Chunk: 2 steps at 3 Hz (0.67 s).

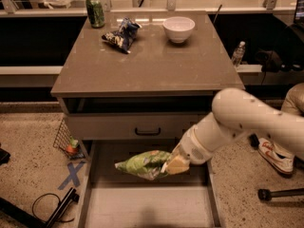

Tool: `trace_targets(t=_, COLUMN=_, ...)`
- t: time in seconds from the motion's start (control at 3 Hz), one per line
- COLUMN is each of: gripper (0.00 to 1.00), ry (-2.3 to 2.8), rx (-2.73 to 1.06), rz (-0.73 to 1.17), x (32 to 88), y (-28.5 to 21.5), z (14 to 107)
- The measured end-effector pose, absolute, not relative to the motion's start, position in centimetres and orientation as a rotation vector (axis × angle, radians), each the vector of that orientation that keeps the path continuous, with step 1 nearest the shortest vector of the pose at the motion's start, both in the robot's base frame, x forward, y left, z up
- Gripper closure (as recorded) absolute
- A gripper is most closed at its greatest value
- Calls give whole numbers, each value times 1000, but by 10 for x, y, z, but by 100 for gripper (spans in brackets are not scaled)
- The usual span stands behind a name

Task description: Place green jalapeno chip bag into middle drawer

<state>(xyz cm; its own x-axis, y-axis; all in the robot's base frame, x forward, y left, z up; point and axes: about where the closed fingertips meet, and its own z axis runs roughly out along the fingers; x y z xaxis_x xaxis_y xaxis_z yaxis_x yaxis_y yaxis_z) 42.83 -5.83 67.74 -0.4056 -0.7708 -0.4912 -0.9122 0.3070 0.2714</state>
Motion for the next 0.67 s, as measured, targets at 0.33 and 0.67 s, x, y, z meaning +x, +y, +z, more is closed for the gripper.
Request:
trace_targets(t=0.33, gripper=100, ry=2184, rx=-1392, rz=957, x=404, y=-43, z=605)
trace_targets(t=0.67, gripper=100, ry=2089, rx=-1241, rz=1022, x=420, y=-25, z=554)
